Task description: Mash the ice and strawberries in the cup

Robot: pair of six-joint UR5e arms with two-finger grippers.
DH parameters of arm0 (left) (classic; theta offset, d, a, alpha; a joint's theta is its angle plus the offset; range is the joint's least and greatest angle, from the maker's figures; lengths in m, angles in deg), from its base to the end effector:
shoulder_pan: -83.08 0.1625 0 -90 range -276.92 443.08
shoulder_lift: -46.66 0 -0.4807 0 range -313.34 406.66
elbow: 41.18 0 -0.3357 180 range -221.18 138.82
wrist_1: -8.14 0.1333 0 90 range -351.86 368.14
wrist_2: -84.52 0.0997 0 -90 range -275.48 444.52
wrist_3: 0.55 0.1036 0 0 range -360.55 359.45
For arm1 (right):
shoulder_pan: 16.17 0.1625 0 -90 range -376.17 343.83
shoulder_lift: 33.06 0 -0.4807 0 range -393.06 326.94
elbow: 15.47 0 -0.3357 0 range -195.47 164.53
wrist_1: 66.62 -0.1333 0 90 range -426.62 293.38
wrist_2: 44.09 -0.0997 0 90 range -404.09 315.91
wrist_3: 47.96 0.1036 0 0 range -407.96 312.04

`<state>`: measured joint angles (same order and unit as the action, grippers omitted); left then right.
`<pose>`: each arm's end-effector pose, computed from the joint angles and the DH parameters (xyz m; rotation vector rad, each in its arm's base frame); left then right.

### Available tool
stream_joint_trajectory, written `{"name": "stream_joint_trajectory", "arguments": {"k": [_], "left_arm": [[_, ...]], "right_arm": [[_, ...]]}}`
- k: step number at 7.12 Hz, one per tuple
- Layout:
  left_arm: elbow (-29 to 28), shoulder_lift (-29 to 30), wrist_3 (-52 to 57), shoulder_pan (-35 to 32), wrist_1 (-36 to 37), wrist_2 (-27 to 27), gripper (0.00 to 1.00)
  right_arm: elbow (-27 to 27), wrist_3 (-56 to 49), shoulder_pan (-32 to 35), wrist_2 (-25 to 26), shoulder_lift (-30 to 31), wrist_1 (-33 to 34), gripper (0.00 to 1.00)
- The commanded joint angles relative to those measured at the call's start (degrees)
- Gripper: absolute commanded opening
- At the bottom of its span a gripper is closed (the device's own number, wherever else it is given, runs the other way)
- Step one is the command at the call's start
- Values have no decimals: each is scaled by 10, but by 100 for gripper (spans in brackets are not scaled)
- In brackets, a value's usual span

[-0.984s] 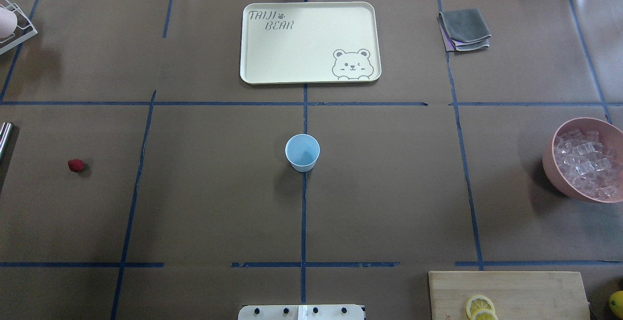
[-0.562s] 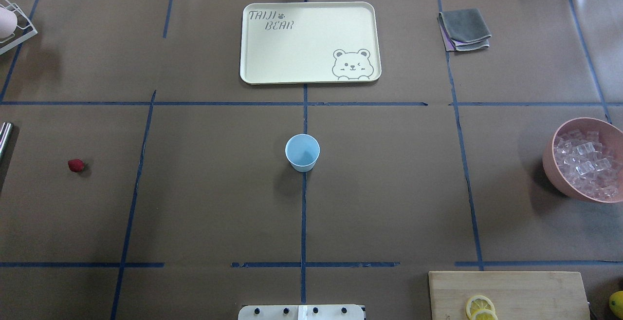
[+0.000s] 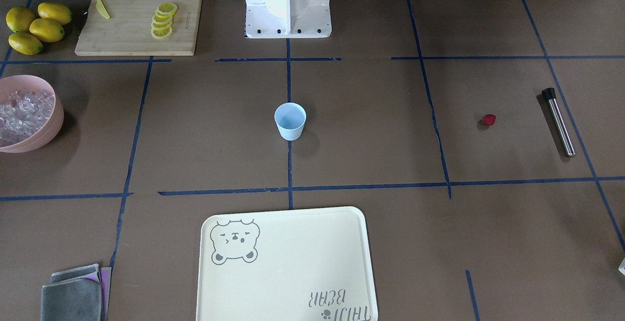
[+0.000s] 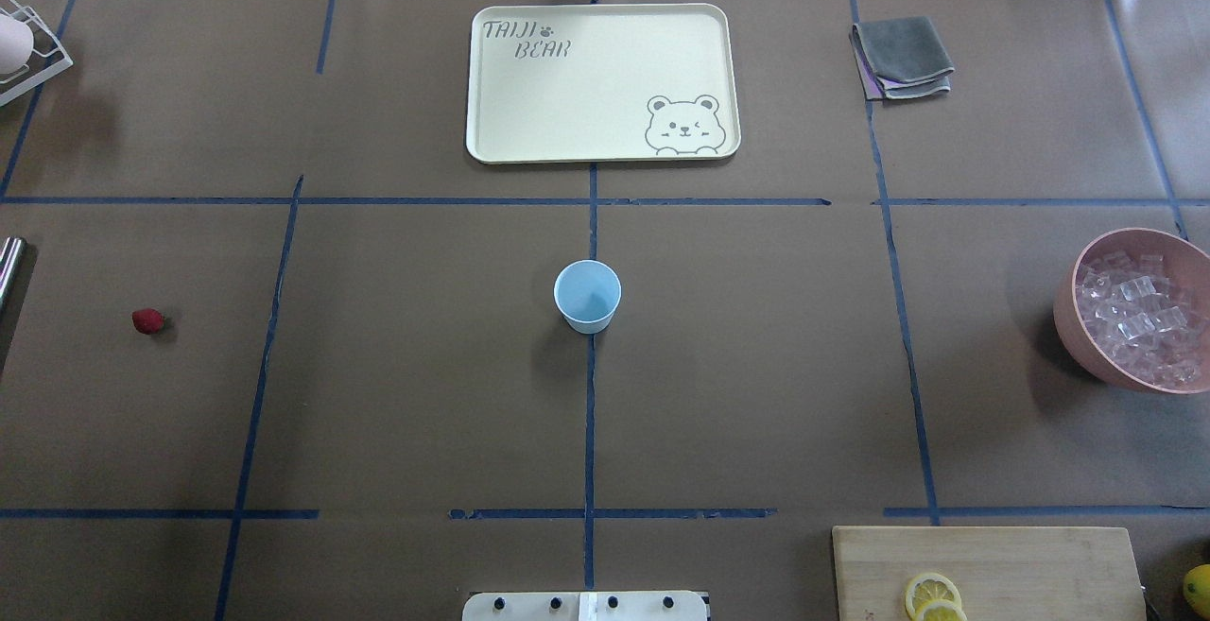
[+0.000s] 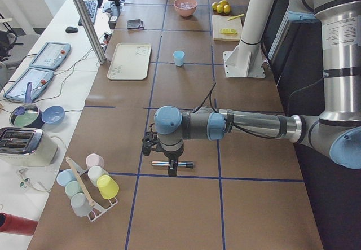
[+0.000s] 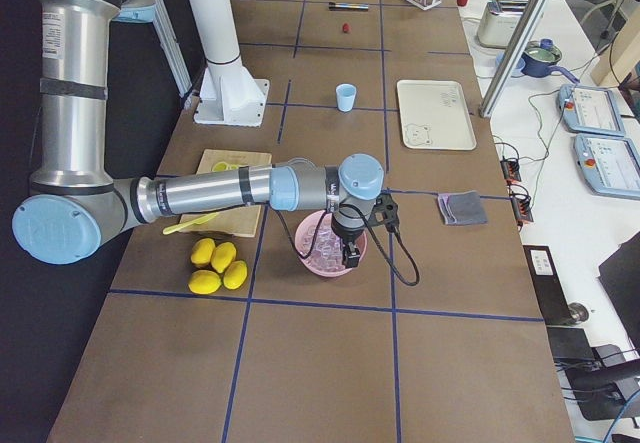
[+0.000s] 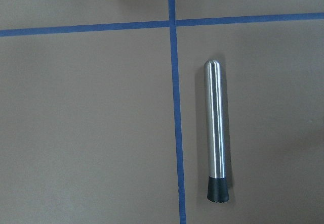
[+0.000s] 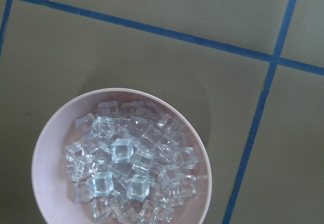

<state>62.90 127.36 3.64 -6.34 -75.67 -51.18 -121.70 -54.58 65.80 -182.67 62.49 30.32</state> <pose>-0.0556 -0.3553 0.6837 0.0018 0.7981 0.0690 0.0010 -0.3913 0.6406 0.0510 -0.8510 -0.2677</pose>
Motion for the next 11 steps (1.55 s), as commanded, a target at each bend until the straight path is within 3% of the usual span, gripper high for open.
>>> {"name": "stream_joint_trajectory", "arguments": {"k": [1,3,6,11], "left_arm": [[9,-2,0,-1,0,0,100],[10,-2,0,0,0,1,100],[15,-10,2,0,0,-1,100],[20,-11,2,0,0,-3,100]], "right_arm": [[-23,27,-47,5,-3,0,99],[-38,92,-106,40,-12,-1,98],[0,129,-150,81,-6,-95,98],[35,180,-167,79,-10,-118,94]]}}
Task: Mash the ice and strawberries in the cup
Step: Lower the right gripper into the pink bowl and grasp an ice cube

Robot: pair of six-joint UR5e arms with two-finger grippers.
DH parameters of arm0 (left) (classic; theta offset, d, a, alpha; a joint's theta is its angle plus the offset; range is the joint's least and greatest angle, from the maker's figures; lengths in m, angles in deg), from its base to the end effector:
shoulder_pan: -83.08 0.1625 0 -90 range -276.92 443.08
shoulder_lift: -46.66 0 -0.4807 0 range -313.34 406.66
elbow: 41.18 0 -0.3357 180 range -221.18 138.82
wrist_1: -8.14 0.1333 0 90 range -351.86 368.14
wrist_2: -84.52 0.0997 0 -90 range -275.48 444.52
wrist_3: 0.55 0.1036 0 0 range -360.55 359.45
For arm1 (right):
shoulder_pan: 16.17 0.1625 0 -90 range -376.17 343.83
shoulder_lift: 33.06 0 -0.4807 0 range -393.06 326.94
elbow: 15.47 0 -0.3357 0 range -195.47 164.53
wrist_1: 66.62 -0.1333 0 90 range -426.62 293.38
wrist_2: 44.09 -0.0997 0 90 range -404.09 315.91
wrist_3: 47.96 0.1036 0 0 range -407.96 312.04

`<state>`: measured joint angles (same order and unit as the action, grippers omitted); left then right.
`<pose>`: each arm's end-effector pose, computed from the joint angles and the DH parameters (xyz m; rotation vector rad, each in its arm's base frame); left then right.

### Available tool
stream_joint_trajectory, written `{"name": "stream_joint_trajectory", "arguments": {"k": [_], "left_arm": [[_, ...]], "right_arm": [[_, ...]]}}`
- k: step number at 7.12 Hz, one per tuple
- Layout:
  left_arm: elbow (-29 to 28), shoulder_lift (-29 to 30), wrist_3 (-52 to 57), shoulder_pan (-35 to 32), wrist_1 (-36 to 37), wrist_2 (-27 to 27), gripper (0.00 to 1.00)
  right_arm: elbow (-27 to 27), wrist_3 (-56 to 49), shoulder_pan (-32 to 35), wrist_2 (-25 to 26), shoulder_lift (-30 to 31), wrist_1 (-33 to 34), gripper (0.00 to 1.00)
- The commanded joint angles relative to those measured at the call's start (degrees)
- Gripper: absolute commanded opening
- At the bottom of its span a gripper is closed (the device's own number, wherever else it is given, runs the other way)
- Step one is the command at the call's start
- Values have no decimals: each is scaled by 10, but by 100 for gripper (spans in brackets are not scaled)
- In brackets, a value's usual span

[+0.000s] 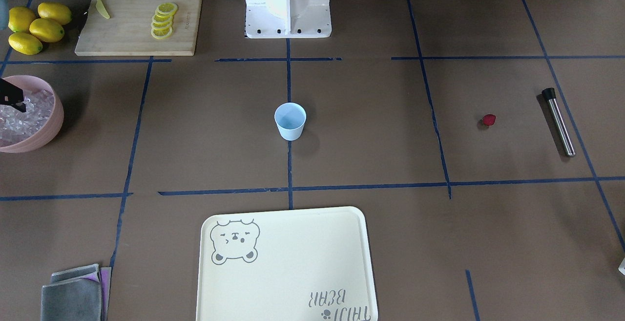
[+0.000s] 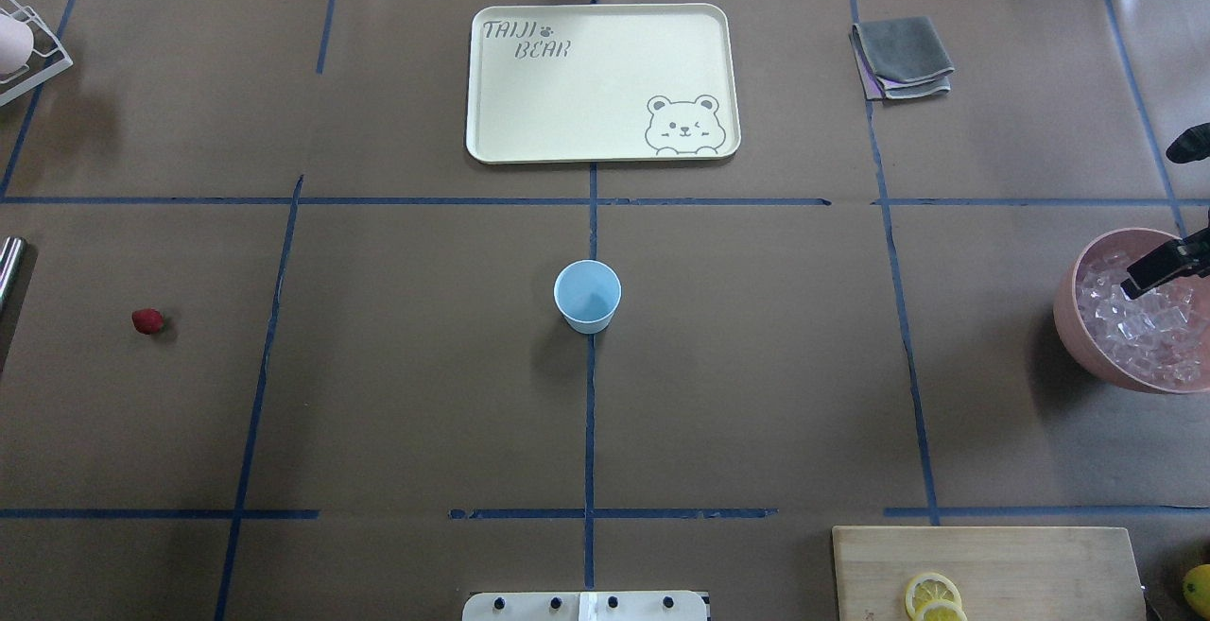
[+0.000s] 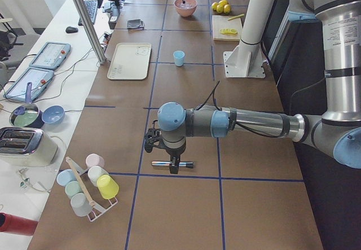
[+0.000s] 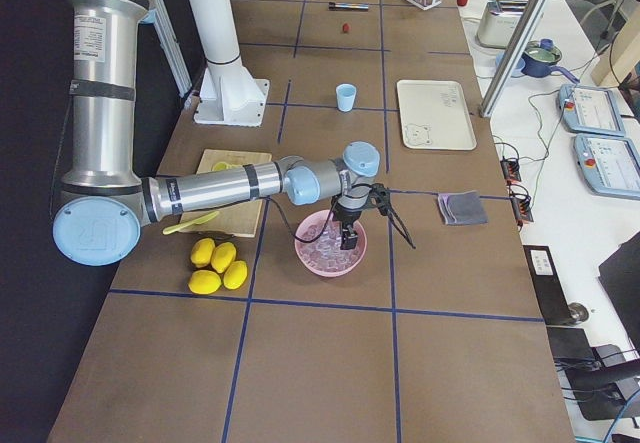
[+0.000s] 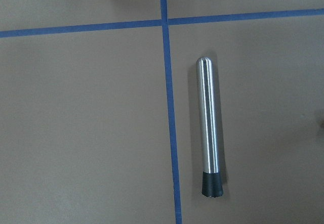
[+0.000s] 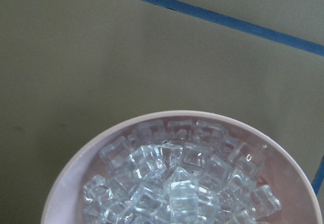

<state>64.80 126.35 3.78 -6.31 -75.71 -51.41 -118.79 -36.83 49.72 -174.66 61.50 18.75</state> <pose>-0.0552 -0.3477 0.6752 0.0181 0.8017 0.0782 -0.1068 -0.4000 0.6440 0.0000 -0.7422 -0.2988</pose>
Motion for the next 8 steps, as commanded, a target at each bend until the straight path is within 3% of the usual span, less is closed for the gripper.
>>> {"name": "stream_joint_trajectory", "arguments": {"k": [1,3,6,8], "left_arm": [[4,-1,0,0,0,0,100],[5,-1,0,-1,0,0,100],[17,-4,-1,-1,1,0,100],[20,-4,-1,-1,1,0,100]], "right_arm": [[7,3,-17,-1,0,-2,92],[11,2,-19,0,0,-2,76],[21,1,-23,1,-3,-3,74],[22,1,-24,2,-3,-3,62]]}}
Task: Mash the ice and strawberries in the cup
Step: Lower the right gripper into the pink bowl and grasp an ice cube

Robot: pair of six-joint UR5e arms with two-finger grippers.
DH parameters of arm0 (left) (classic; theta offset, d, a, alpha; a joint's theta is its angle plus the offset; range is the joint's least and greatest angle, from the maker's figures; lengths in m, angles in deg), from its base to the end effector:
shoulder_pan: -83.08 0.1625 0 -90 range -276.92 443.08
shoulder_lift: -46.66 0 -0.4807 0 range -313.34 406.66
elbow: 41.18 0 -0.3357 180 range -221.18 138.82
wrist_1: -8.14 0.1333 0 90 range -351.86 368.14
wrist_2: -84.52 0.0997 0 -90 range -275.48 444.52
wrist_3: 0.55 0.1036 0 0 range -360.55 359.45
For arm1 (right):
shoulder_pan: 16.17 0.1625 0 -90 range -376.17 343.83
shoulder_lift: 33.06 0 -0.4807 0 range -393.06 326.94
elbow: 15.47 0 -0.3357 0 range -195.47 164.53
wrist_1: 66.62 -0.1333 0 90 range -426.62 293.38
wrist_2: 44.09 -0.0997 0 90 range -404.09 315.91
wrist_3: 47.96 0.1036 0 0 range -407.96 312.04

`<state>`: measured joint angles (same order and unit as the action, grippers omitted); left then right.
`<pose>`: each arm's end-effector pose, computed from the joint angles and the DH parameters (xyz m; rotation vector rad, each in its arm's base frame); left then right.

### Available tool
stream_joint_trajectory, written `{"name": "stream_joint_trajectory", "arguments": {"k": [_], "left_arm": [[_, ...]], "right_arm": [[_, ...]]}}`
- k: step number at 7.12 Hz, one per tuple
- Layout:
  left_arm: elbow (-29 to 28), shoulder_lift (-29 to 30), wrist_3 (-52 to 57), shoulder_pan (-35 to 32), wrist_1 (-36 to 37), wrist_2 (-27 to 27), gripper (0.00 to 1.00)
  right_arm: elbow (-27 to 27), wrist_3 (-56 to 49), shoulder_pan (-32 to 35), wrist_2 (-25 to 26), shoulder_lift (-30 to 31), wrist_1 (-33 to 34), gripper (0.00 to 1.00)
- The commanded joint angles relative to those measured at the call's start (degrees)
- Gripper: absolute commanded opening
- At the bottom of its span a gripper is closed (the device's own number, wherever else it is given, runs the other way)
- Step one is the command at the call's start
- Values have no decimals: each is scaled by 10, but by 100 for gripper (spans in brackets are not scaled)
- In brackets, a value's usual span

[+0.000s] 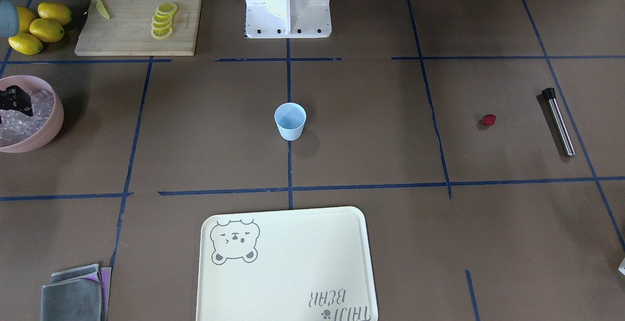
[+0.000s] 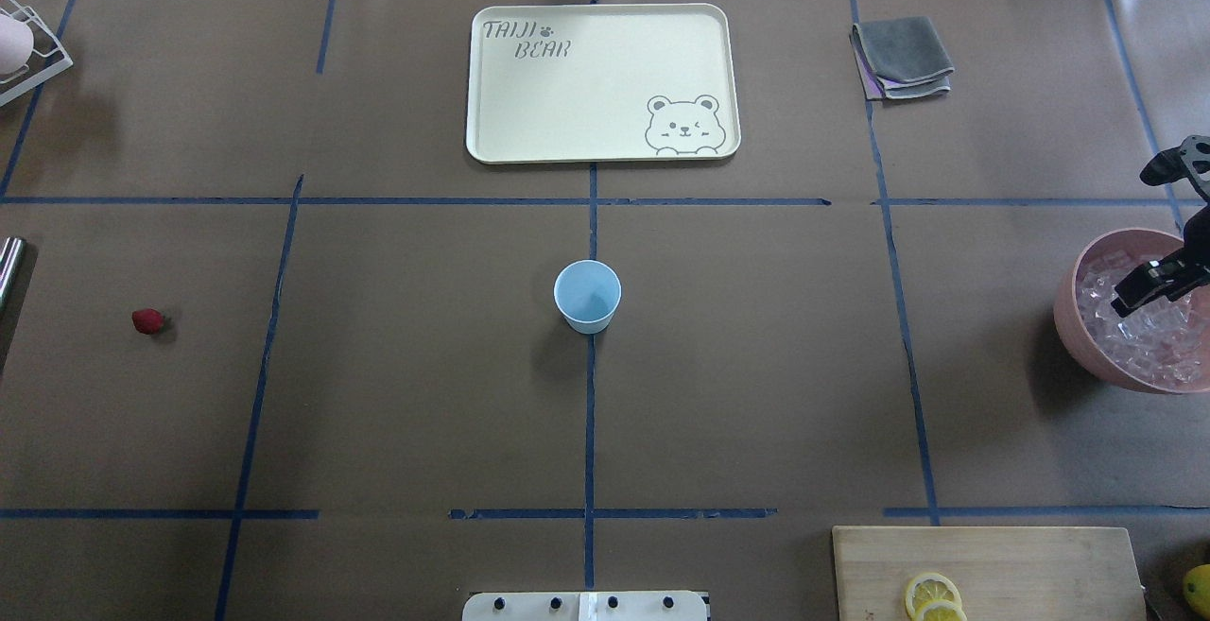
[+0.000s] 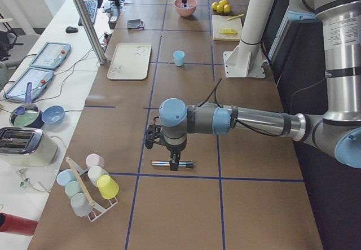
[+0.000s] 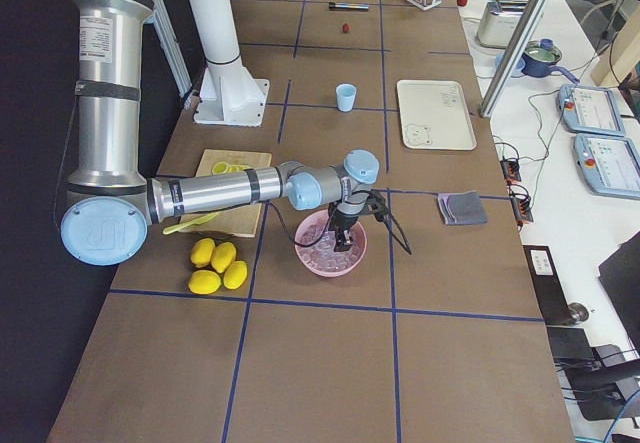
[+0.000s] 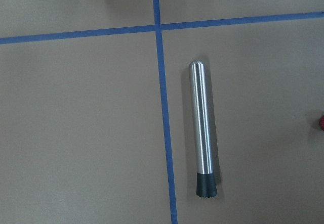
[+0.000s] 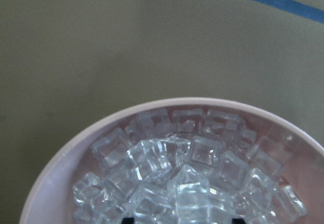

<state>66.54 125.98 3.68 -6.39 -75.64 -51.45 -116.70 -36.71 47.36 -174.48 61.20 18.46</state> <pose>-0.0556 -0.3453 0.6643 0.0394 0.8017 0.0843 -0.1241 -0.3977 0.6578 -0.0391 -0.7322 -0.3268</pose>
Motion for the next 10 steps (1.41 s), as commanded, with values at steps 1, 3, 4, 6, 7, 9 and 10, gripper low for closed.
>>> {"name": "stream_joint_trajectory", "arguments": {"k": [1,3,4,6,7,9,10], "left_arm": [[2,-1,0,0,0,0,100],[2,-1,0,0,0,1,100],[2,-1,0,0,0,1,100],[2,-1,1,0,0,0,100],[2,-1,1,0,0,0,100],[2,-1,1,0,0,-1,100],[3,-1,1,0,0,-1,100]], "right_arm": [[2,-1,-1,0,0,-1,48],[2,-6,-1,5,-8,-1,23],[-2,-7,-1,16,-10,-1,15],[-32,-7,10,18,-28,0,2],[-68,0,15,16,-30,2,0],[-115,199,8,7,-93,6,0],[-139,339,-47,4,-130,4,1]]}}
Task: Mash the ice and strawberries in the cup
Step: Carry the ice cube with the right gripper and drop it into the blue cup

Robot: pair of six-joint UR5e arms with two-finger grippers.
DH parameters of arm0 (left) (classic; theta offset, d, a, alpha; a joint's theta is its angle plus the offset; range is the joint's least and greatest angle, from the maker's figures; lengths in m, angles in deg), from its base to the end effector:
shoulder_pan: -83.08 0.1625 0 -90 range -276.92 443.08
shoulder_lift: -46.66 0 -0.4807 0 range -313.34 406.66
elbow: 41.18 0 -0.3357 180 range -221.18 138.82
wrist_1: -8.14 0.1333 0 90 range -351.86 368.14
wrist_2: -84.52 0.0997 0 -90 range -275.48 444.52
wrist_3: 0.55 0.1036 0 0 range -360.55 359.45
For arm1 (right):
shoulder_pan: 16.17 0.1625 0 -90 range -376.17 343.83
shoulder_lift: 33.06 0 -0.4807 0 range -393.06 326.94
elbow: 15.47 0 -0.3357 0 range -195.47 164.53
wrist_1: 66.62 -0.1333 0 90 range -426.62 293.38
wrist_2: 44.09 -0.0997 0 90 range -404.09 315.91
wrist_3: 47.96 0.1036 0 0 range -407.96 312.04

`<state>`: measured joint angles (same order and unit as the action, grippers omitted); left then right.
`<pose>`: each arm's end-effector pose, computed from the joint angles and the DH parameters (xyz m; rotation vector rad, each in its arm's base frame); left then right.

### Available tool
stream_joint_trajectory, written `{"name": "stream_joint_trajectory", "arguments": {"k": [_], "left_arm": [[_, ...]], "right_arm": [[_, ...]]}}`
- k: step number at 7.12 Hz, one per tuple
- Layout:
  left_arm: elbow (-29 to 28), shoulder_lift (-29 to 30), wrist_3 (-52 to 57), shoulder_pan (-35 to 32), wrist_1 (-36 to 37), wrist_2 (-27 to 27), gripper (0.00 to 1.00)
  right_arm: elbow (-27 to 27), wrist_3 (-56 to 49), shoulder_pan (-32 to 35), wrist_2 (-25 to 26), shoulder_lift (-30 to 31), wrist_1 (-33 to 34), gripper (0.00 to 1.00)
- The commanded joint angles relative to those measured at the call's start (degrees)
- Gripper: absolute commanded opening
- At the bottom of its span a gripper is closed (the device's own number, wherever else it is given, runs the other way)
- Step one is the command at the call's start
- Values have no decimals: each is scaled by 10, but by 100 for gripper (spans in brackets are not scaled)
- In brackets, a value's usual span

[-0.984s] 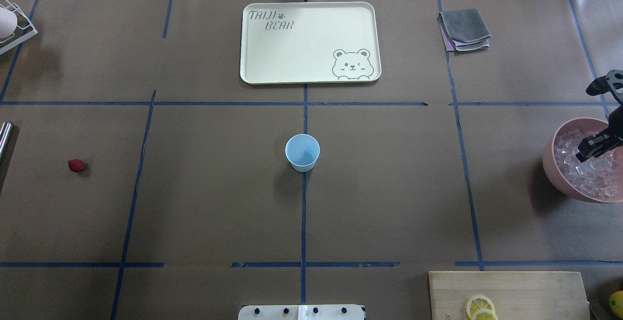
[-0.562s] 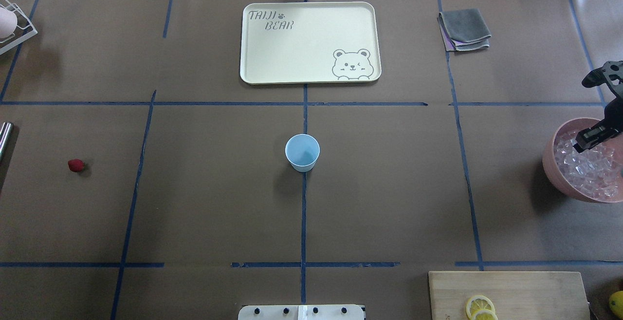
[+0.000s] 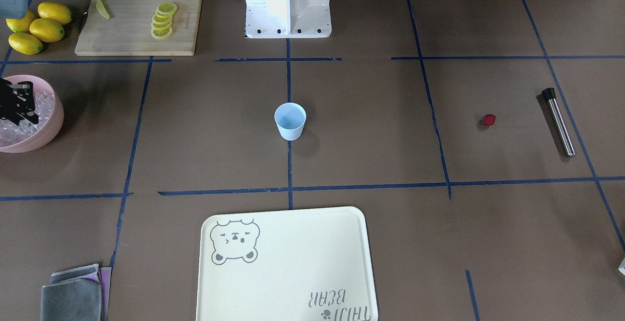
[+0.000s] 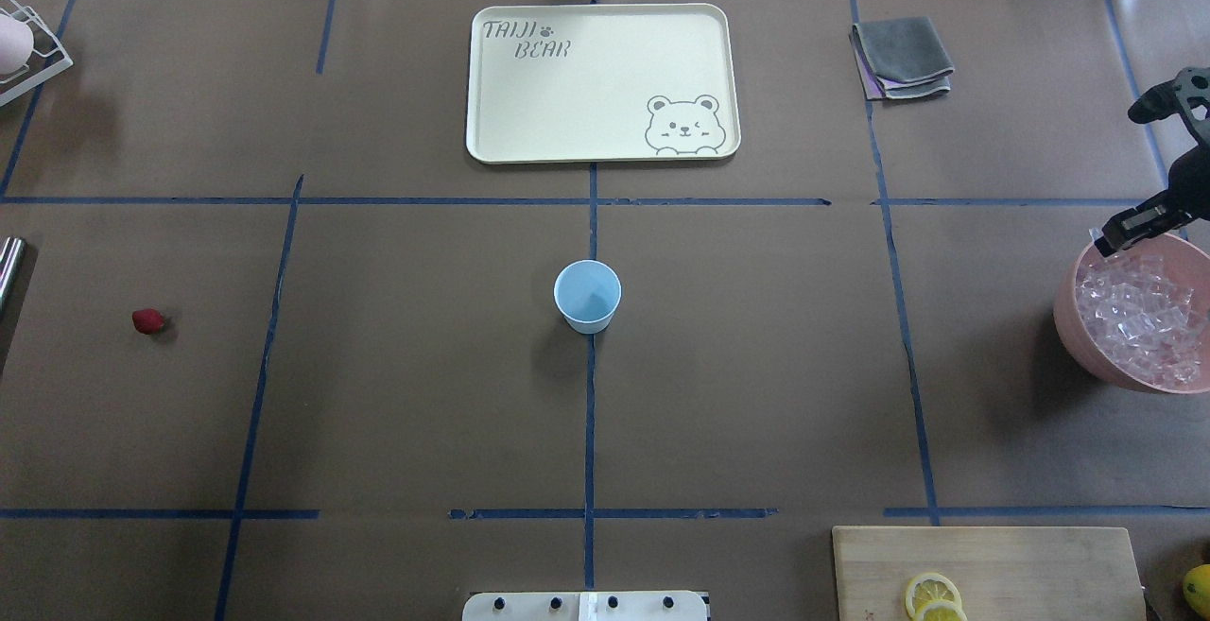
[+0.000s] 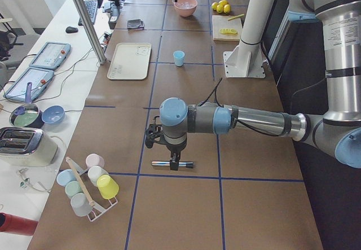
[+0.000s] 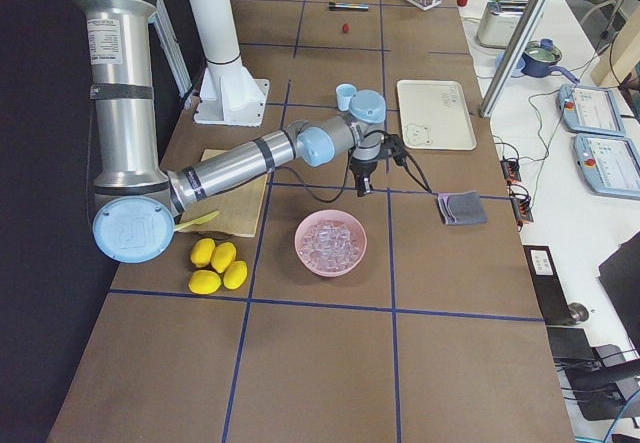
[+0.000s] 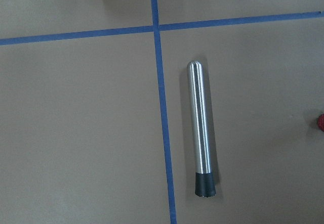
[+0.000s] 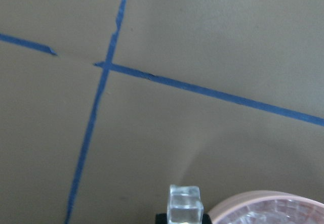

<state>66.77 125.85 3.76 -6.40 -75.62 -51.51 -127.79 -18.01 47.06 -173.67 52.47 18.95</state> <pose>-0.0556 -0.3443 0.6633 0.0414 0.8027 0.0860 -0.1488 -0.4444 0.5070 0.1401 -0.8403 -0.1360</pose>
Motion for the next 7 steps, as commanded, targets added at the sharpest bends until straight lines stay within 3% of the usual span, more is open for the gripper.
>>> {"name": "stream_joint_trajectory", "arguments": {"k": [1,3,6,7], "left_arm": [[1,0,0,-1,-1,0,100],[1,0,-1,-1,-1,0,100],[6,0,-1,-2,-1,1,100],[12,0,-1,-2,-1,0,100]], "right_arm": [[-26,301,-110,6,-121,-2,1],[-5,509,-233,103,-225,-4,2],[103,563,-320,202,-349,-11,2],[151,567,-335,208,-357,-82,2]]}}
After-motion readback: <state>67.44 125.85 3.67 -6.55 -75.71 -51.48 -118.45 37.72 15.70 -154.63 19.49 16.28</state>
